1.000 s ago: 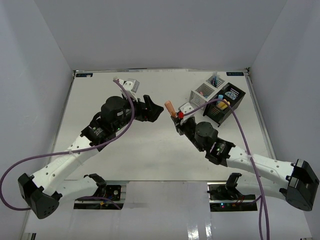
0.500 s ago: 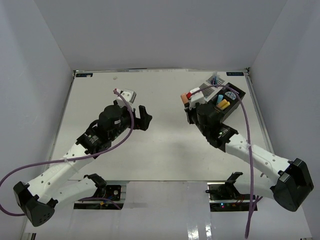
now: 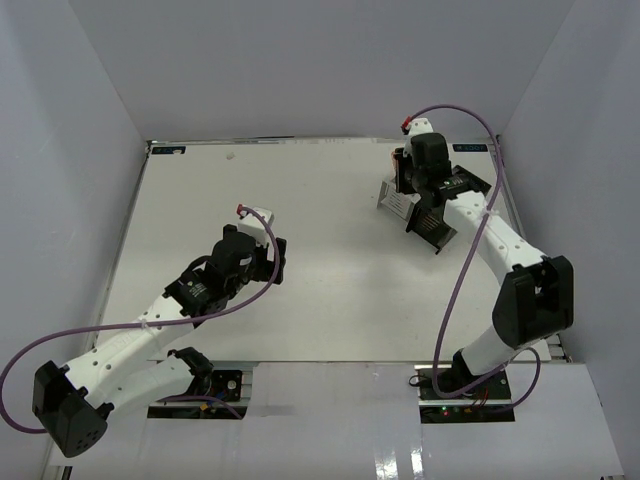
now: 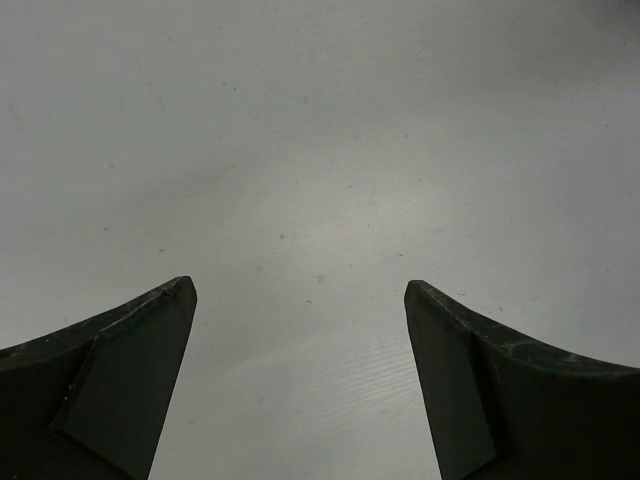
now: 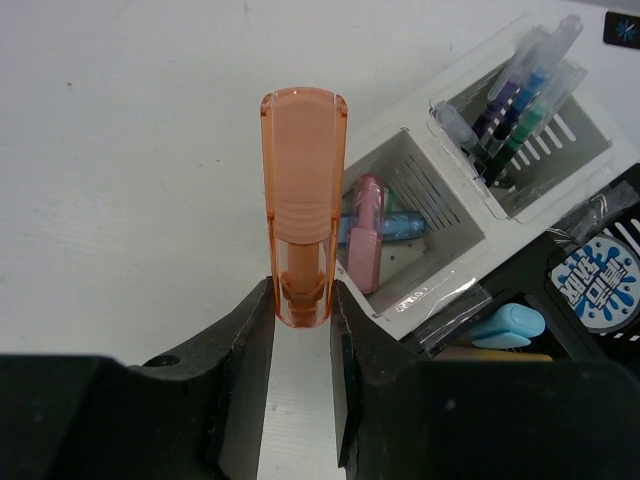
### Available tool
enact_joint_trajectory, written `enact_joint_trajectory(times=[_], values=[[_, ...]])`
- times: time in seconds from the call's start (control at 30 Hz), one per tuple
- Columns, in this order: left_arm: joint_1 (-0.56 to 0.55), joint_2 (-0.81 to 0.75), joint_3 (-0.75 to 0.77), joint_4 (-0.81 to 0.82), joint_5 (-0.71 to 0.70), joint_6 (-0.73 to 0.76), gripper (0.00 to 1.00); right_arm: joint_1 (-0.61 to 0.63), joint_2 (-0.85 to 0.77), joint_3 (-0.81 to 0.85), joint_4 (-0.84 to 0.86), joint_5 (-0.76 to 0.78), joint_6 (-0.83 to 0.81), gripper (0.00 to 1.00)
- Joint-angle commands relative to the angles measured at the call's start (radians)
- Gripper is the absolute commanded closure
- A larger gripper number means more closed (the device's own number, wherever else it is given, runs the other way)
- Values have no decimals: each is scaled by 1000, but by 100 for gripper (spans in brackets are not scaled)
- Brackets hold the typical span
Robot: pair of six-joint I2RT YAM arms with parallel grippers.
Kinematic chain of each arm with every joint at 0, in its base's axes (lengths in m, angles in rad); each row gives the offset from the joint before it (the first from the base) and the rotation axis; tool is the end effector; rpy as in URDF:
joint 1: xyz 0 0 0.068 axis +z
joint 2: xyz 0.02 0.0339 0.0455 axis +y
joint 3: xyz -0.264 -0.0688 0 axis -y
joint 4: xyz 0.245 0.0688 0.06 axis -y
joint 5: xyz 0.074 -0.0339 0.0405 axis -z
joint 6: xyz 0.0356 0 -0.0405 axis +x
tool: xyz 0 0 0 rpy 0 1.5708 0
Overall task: Sort the stationery into containers
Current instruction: Place the pen in the storage box.
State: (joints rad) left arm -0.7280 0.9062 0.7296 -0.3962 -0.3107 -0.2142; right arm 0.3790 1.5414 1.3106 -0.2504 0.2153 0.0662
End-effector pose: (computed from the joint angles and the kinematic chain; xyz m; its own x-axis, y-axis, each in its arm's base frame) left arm 0.1562 -0.1247 0.2789 -0.4892 0.1650 -0.8564 0.3456 0.9382 -0.0167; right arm 0.3381 0.1265 0.3294 -0.4413 -0.1062 -0.8910 -0.1567 0.9868 -0.0400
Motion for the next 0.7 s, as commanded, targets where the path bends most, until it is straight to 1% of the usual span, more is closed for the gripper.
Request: enact_joint_trajectory(times=[0.0,0.23,0.47,0.53,0.67], values=[[6,-12,5,-6,-48,13,4,-35,68,107,-131,-60,30,92],[6,-21,-2,-7,-50,10,4,-101,141,134,-127,-54,35,92],[6,-17,-2,-7,-44,10,4,-124,187,130,-98,-51,35,92],[6,-13,-4,-7,-44,10,4,-124,200,125,-83,-53,35,89],[6,-13,-6,-7,-45,10,4,-126,209,128,-63,-60,34,77]])
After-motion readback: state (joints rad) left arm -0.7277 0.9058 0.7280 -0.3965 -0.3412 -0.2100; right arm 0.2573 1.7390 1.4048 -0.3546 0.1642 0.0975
